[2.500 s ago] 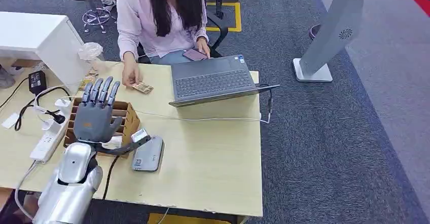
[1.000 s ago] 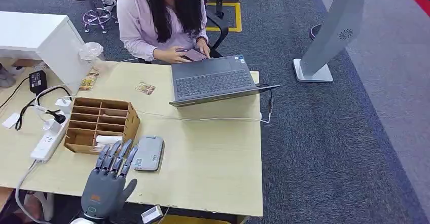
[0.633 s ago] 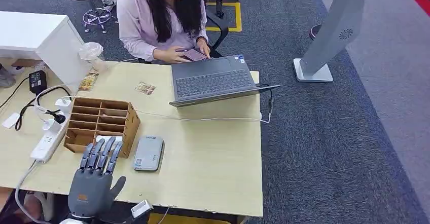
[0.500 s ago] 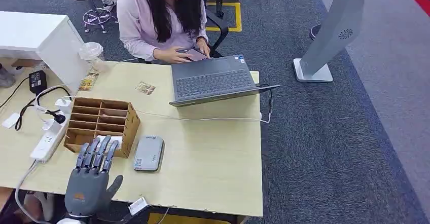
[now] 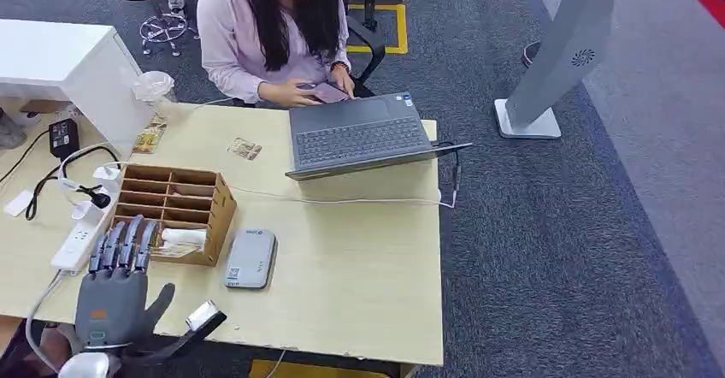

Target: Pass the card to the sensor for recognition and then transmit it.

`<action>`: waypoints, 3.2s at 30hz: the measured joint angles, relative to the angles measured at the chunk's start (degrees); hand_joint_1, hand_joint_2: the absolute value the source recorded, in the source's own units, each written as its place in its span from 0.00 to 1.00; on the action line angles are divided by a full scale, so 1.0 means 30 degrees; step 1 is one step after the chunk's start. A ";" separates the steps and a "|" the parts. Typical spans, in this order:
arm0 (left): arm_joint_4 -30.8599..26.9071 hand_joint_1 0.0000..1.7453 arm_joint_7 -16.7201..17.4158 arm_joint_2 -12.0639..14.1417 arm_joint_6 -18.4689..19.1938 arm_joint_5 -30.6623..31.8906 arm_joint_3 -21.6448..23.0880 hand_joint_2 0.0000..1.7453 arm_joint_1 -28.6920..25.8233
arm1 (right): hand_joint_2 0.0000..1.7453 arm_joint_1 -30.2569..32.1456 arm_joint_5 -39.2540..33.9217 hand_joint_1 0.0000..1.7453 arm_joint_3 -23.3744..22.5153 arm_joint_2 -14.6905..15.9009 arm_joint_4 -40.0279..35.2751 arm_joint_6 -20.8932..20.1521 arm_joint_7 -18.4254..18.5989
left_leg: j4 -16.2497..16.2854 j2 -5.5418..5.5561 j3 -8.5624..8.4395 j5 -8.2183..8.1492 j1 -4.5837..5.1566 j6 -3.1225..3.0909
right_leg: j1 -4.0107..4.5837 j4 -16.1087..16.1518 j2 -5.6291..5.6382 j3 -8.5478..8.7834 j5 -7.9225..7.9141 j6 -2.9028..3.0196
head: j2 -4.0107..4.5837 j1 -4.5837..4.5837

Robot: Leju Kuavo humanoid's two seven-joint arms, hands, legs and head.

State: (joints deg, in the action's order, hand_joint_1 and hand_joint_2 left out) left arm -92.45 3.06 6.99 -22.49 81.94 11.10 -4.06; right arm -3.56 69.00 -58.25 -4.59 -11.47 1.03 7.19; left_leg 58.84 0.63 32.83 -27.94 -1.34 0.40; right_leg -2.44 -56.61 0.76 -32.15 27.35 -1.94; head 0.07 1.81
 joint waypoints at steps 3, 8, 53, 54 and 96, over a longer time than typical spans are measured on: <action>0.0415 0.00 0.0000 0.0007 0.0508 -0.0101 -0.0328 1.00 0.0426 | 0.00 -0.0007 0.0051 0.00 0.0000 0.0000 0.0000 -0.0007 0.0000 | 0.0000 -0.0001 0.0000 0.0000 0.0000 0.0000 | 0.0000 0.0000 0.0001 0.0000 0.0000 0.0000 | 0.0000 0.0000; 0.1254 0.00 0.0000 0.0095 0.1129 -0.0226 -0.0611 1.00 0.1224 | 0.00 -0.0009 0.0204 0.00 0.0000 0.0000 0.0000 -0.0117 0.0000 | 0.0000 0.0000 0.0002 0.0000 0.0000 0.0000 | 0.0000 0.0000 0.0002 0.0000 0.0000 0.0000 | 0.0000 0.0007; 0.6164 0.00 0.0335 0.0211 0.2921 -0.0321 -0.0794 1.00 0.4891 | 0.00 -0.0033 0.0969 0.00 0.0000 0.0000 -0.0007 -0.0627 -0.0182 | 0.0001 -0.0004 -0.0002 0.0002 0.0000 -0.0001 | 0.0000 -0.0001 0.0008 -0.0003 -0.0002 0.0000 | 0.0000 0.0007; 0.6244 0.00 0.0335 0.0167 0.2921 -0.0350 -0.0794 1.00 0.4911 | 0.00 -0.0032 0.0969 0.00 0.0000 0.0000 -0.0007 -0.0627 -0.0182 | 0.0001 -0.0004 -0.0002 0.0002 0.0000 -0.0001 | 0.0000 -0.0001 0.0008 -0.0003 -0.0002 0.0000 | 0.0000 0.0000; 0.6870 0.00 0.0640 -0.0510 0.3117 -0.0081 0.0736 1.00 0.5303 | 0.00 -0.0057 0.0918 0.00 -0.0007 0.0000 -0.0007 -0.0656 -0.0255 | 0.0002 -0.0005 -0.0001 0.0002 0.0000 -0.0001 | 0.0000 -0.0001 0.0010 -0.0004 -0.0002 0.0000 | 0.0000 0.0000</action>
State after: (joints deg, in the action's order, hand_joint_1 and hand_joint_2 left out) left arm -71.84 4.98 5.46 -13.14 81.70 13.31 11.85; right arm -3.73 71.76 -58.27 -4.59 -11.50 -0.94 6.43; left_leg 58.85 0.61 32.83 -27.93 -1.34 0.40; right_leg -2.44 -56.61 0.79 -32.16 27.34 -1.94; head 0.07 1.81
